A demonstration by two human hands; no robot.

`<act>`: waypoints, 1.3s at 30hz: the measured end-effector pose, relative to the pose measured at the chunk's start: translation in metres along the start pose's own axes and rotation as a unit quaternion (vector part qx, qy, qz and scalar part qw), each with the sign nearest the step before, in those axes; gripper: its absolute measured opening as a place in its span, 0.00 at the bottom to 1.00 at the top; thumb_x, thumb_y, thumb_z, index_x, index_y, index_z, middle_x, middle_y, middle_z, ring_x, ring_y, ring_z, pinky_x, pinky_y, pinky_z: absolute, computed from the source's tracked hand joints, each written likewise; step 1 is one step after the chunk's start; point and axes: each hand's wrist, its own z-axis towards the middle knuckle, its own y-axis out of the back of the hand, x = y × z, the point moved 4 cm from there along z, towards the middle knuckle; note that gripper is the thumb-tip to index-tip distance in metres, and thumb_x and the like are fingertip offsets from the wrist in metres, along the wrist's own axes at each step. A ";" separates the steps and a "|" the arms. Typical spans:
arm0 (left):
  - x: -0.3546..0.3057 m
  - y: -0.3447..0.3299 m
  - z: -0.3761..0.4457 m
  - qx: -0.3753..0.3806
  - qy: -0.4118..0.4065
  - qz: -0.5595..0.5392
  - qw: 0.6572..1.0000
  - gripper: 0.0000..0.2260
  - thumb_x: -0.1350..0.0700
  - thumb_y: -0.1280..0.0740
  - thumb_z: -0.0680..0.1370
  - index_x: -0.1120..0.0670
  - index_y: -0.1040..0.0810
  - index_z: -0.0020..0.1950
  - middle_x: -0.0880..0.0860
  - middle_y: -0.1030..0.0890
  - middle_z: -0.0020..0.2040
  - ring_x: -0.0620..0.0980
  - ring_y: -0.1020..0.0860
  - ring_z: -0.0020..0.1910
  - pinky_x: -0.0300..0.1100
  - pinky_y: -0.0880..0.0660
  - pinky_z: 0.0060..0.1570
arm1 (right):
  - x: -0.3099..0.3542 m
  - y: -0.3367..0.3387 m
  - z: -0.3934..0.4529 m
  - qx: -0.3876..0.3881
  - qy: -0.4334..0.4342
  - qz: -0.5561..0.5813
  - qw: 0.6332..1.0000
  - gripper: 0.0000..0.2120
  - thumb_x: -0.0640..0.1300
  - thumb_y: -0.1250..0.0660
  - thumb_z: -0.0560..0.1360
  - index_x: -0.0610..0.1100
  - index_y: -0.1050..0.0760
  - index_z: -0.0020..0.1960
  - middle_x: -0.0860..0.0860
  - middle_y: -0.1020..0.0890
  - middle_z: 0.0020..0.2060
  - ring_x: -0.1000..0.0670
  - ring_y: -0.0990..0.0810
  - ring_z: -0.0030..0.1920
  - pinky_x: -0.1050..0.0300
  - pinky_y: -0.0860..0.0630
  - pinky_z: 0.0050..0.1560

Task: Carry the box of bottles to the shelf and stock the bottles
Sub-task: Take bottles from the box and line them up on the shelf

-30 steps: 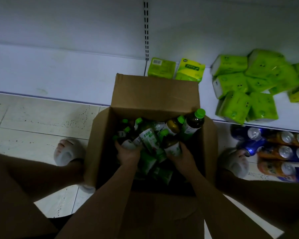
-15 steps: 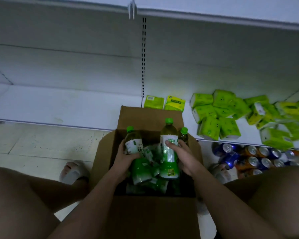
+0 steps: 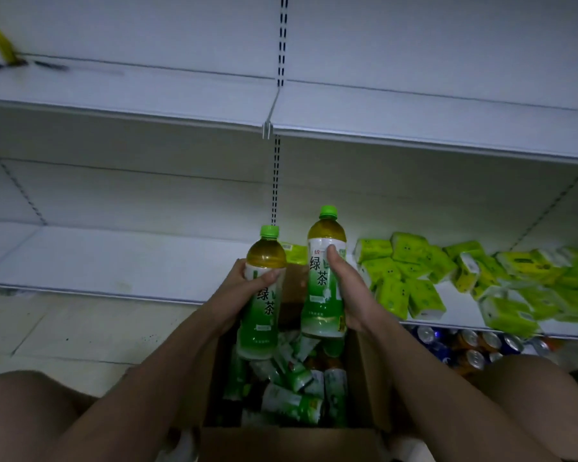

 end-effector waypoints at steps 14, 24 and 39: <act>-0.210 0.003 -0.010 0.055 -0.205 0.025 0.977 0.38 0.41 0.18 0.53 0.54 0.23 0.58 0.53 0.15 0.47 0.50 0.16 0.45 0.42 0.20 0.39 | 0.155 -0.067 -0.018 0.072 0.134 0.003 0.988 0.21 0.57 0.31 0.66 0.41 0.20 0.49 0.44 0.16 0.36 0.46 0.18 0.36 0.52 0.21 0.44; -0.314 -0.010 -0.007 -0.029 -0.273 0.105 0.956 0.27 0.53 0.27 0.71 0.51 0.32 0.68 0.52 0.21 0.58 0.49 0.20 0.52 0.44 0.23 0.40 | 0.243 -0.077 -0.022 0.007 0.264 -0.081 0.961 0.33 0.61 0.24 0.58 0.44 0.24 0.58 0.43 0.15 0.44 0.44 0.15 0.43 0.47 0.19 0.47; -0.327 -0.042 0.081 -0.037 -0.293 0.017 0.955 0.29 0.51 0.27 0.67 0.53 0.27 0.67 0.54 0.19 0.58 0.55 0.19 0.54 0.48 0.21 0.46 | 0.313 -0.034 0.043 -0.077 0.344 -0.087 0.932 0.19 0.48 0.25 0.70 0.48 0.26 0.58 0.49 0.18 0.54 0.48 0.18 0.54 0.51 0.22 0.54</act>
